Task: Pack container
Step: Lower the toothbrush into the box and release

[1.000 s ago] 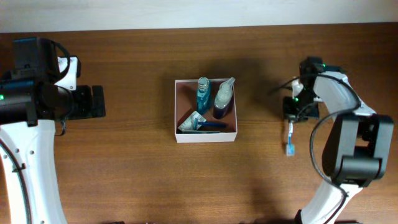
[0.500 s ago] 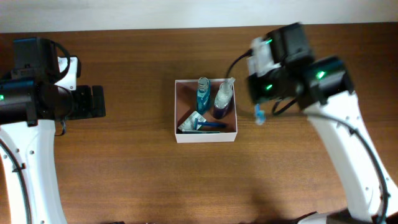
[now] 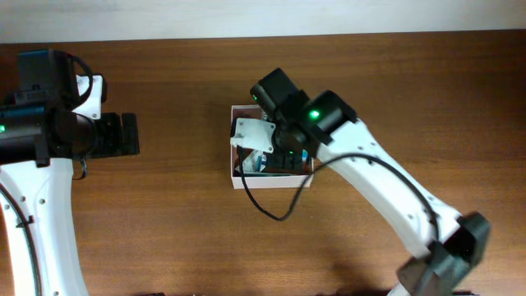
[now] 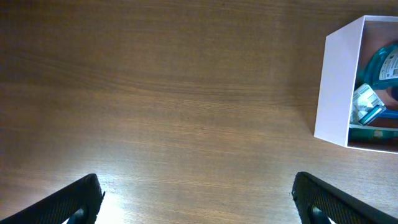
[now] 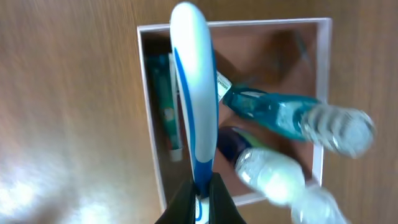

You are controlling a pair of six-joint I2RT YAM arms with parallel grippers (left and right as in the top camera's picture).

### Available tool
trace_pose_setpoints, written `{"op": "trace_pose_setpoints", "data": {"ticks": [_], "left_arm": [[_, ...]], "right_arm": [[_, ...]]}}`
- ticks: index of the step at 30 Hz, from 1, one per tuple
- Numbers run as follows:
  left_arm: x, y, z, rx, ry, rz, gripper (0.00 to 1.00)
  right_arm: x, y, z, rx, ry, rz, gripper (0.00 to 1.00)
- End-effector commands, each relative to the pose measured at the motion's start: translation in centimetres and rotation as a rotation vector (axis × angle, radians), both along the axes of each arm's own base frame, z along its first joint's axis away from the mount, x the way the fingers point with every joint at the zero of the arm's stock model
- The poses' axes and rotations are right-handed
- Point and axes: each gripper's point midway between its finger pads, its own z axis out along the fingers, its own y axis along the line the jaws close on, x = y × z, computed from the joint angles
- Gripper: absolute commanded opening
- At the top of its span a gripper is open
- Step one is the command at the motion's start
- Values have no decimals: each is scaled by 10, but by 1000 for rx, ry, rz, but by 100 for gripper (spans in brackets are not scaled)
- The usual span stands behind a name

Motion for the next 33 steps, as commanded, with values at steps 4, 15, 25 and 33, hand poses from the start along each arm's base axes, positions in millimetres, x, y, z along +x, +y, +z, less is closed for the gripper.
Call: {"op": "trace_pose_setpoints", "data": {"ticks": [4,15,25,33], "left_arm": [[0,-1,6,-9,-23,8,100],[0,-1,6,-9,-23,8,100],[0,-1,6,-9,-23,8,100],[0,-1,6,-9,-23,8,100]], "right_arm": [[19,6,-52,-55,51,130,5],[30,20,-43,73,105,-209,70],[-7,-7,100,275,49,-458,99],[-51,-37,192,536,7,-666,99]]}}
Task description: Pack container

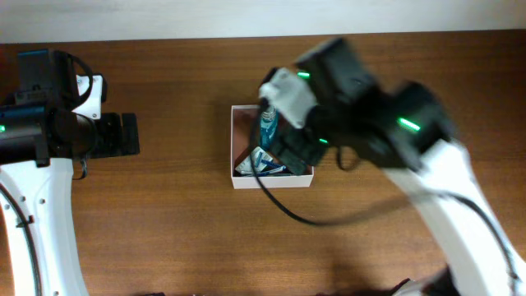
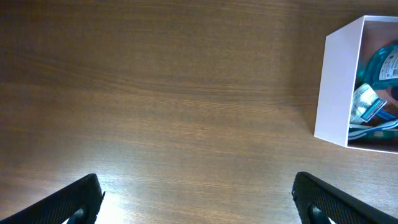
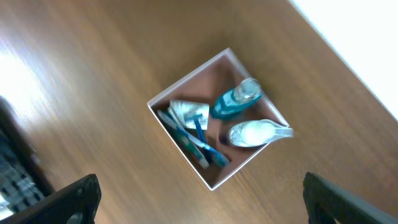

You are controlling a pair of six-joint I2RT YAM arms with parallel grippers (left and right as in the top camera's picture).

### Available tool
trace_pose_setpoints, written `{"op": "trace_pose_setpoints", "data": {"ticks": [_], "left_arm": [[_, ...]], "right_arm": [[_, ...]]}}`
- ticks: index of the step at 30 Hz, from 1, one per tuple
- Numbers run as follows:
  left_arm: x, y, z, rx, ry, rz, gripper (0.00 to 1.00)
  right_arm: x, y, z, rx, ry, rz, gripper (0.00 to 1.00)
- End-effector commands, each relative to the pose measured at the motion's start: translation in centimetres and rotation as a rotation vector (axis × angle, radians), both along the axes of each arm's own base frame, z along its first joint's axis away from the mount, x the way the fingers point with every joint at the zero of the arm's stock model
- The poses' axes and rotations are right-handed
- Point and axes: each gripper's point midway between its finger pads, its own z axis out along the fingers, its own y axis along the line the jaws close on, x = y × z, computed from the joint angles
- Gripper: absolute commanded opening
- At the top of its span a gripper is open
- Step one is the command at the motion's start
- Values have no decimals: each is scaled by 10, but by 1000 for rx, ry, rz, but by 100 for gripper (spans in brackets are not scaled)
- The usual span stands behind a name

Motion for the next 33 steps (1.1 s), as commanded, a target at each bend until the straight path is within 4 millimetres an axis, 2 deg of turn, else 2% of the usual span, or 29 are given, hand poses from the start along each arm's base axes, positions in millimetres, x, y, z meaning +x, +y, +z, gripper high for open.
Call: {"op": "trace_pose_setpoints", "data": {"ticks": [1,4,8,11,14,18,20,22,24,29,33], "left_arm": [[1,-1,6,-8,-23,8,100],[1,0,6,-8,-23,8,100],[1,-1,6,-9,-23,8,100],[1,0,6,-8,-23,8,100],[1,0,6,-8,-23,8,100],[1,0,6,-8,-23,8,100],[1,-1,6,-8,-23,8,100],[1,-1,6,-8,-23,8,100],[1,0,6,-8,-23,8,100],[1,0,6,-8,-23,8,100],[1,0,6,-8,-23,8,100]], "right_arm": [[-18,-12,29,155,33,-159,99],[-34,-28,37,145,18,-170,99],[-35,-61,52,121,-69,-269,99],[-32,-103,68,153,-132,-459,99],[-41,-142,85,223,-179,-604,99],[-54,-175,99,243,-246,-699,99],[-66,-197,103,239,-289,-763,99],[-79,-213,97,234,-298,-832,99],[-83,-223,90,230,-314,-872,99],[-79,-237,65,237,-431,-904,99],[-79,-235,17,256,-450,-897,99]]}}
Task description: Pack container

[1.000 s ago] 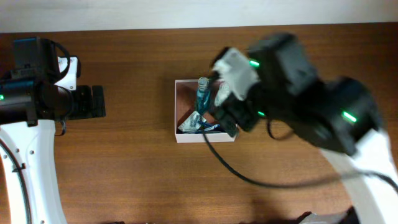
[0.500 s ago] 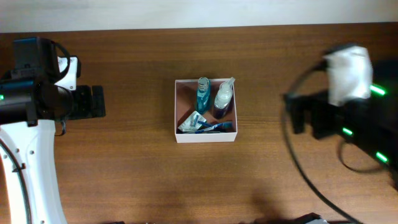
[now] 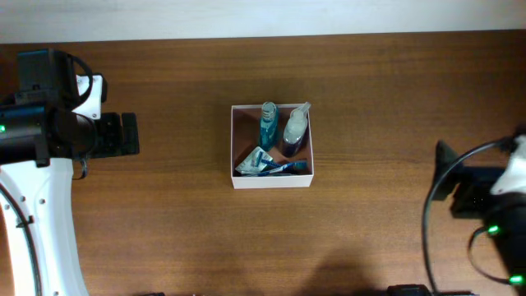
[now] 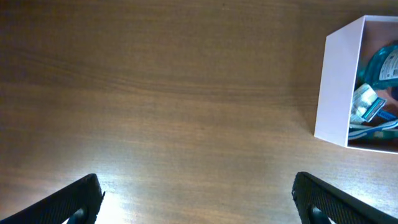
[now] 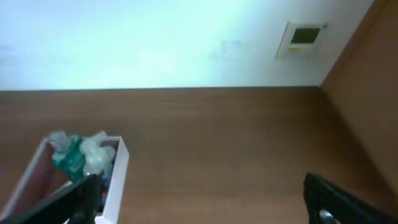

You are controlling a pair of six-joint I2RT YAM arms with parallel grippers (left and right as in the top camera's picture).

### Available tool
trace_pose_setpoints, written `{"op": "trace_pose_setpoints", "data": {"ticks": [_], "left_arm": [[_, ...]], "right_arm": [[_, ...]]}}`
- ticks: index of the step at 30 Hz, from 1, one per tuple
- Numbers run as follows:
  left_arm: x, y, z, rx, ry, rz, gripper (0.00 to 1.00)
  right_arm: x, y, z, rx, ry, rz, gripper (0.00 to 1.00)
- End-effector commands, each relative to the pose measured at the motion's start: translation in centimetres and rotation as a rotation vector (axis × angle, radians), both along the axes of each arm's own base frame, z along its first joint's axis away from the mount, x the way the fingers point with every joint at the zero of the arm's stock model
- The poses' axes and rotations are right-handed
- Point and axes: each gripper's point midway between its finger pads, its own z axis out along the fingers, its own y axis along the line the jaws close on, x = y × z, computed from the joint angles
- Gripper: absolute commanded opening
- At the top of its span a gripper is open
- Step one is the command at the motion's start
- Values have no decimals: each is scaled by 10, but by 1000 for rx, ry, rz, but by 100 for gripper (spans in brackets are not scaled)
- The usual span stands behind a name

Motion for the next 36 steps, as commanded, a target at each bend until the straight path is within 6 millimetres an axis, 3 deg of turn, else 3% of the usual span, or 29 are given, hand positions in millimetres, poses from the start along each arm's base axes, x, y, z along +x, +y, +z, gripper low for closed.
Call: {"op": "trace_pose_setpoints", "data": {"ticks": [1,9,15,32,36], "left_arm": [[0,0,6,-8,-23,8,100],[1,0,6,-8,-23,8,100],[1,-1,6,-8,-23,8,100],[1,-1,6,-8,-23,8,100],[1,0,6,-8,-23,8,100]], "right_arm": [[-7,1,-54,-1,35,9,99],[-14,1,-177,0,124,8,99],[-18,1,-245,0,138,8,99],[-19,1,-333,22,187,1,99],[-19,1,-340,22,202,0,99]]}}
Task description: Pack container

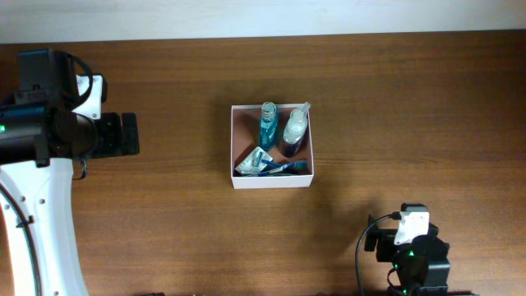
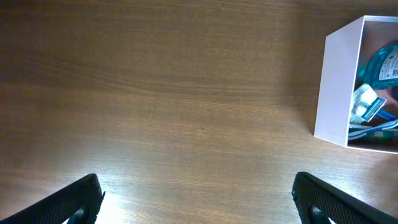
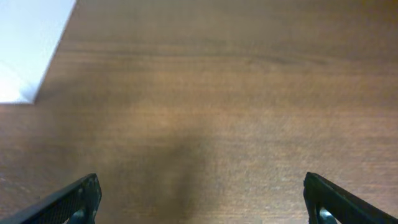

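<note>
A white open box (image 1: 233, 148) stands mid-table. Inside it are a teal bottle (image 1: 268, 126), a clear spray bottle (image 1: 294, 129), a toothpaste tube and a blue-and-white toothbrush (image 1: 279, 168) along the near wall. The left wrist view shows the box's white wall (image 2: 336, 87) at its right edge. My left gripper (image 2: 196, 198) hangs open over bare wood, far left of the box. My right gripper (image 3: 200, 198) is open too, over bare wood; the right arm (image 1: 408, 255) is folded at the table's near right edge.
The brown wooden table (image 1: 394, 107) runs to a pale wall strip at the far edge. A white corner (image 3: 31, 43) shows at the upper left of the right wrist view.
The right arm has gone from the table's right side to a folded pose at the near right edge; its camera now looks down at wood. Box and left arm are unchanged.
My right gripper was shut on the toothbrush right above the box. A moment later it was open and higher, with the toothbrush lying in the box. Then the right arm stood far right, and now it is folded at the near edge. The left arm never moved.
</note>
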You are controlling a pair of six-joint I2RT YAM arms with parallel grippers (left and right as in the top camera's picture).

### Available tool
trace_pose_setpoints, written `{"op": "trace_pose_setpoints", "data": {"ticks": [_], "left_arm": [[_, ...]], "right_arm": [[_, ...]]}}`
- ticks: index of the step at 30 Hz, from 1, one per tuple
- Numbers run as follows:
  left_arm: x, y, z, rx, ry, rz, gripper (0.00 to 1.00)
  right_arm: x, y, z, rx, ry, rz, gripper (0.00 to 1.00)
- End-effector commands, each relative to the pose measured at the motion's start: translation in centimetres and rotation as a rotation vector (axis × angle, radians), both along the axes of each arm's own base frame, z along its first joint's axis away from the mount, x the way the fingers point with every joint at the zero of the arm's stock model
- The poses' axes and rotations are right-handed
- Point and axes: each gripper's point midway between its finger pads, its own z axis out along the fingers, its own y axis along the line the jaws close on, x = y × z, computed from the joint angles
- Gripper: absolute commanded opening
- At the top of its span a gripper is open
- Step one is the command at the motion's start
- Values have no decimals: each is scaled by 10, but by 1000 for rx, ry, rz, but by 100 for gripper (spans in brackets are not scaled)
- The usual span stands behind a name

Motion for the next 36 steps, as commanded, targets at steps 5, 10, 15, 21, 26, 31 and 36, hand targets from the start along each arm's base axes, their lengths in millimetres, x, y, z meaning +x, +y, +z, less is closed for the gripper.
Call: {"op": "trace_pose_setpoints", "data": {"ticks": [5,10,15,21,26,31,36], "left_arm": [[1,0,6,-8,-23,8,100],[1,0,6,-8,-23,8,100],[0,0,6,-8,-23,8,100],[0,-1,7,-8,-26,8,100],[-31,-5,15,-2,-70,7,100],[-87,-12,-1,-1,-82,8,100],[-135,-14,-22,26,-101,7,100]], "right_arm": [[2,-1,0,11,-14,-12,99],[2,-1,0,11,-14,-12,99],[2,-1,0,11,-14,-12,99],[2,-1,0,11,-14,-12,99],[2,-1,0,11,-14,-12,99],[2,-1,0,11,-14,-12,99],[2,-1,0,11,-14,-12,99]]}}
